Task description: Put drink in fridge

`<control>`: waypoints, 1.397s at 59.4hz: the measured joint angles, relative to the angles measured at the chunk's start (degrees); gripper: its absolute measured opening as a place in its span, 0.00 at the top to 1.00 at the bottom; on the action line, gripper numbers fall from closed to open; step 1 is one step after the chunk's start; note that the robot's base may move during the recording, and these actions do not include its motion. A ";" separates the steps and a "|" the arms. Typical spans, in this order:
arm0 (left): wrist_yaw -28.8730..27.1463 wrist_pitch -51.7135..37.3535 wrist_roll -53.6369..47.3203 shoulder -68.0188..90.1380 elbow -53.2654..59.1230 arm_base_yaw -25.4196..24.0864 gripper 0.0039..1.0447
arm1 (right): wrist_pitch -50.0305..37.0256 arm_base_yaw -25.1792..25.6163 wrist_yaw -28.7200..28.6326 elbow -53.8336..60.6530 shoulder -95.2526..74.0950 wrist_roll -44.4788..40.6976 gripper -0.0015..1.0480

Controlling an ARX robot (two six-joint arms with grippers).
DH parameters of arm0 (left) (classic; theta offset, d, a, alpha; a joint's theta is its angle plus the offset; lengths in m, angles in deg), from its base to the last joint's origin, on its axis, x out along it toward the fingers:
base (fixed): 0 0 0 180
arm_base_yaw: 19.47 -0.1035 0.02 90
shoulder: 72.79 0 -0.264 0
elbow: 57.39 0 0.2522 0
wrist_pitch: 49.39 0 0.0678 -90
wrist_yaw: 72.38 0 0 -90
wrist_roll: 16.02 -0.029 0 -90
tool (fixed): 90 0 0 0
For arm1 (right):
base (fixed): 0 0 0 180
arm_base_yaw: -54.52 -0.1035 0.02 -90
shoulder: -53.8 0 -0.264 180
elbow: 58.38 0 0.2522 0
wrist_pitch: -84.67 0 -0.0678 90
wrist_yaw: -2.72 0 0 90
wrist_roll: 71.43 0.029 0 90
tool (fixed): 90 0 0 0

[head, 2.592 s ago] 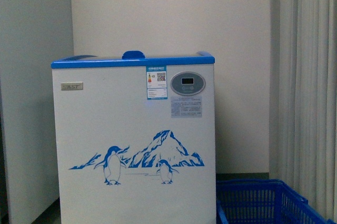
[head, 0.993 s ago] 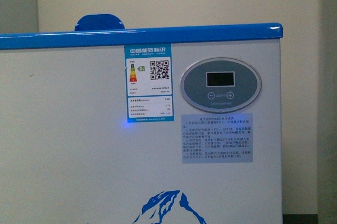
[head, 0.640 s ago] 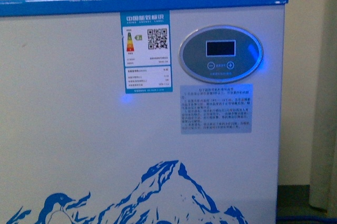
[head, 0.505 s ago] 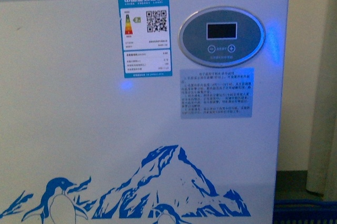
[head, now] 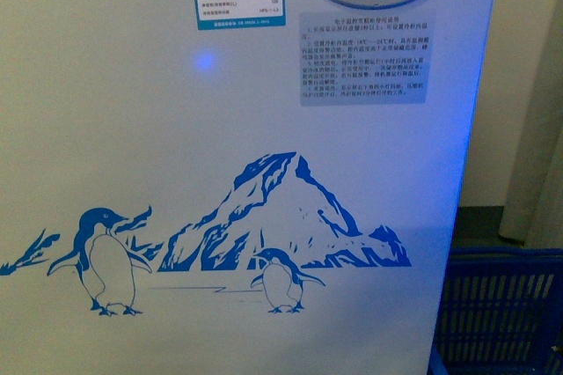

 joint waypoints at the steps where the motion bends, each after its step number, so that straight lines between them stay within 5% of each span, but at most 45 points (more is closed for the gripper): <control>1: 0.00 0.00 0.00 0.00 0.00 0.00 0.08 | 0.15 0.09 0.33 -0.70 -0.94 -0.02 0.07; 60: 0.00 0.00 0.00 0.00 0.00 0.00 0.08 | 10.97 2.56 5.40 -24.46 -26.93 5.81 0.07; 83: 0.00 0.00 0.00 0.00 0.00 0.00 0.08 | 7.65 2.56 1.79 -19.23 -24.26 7.30 0.49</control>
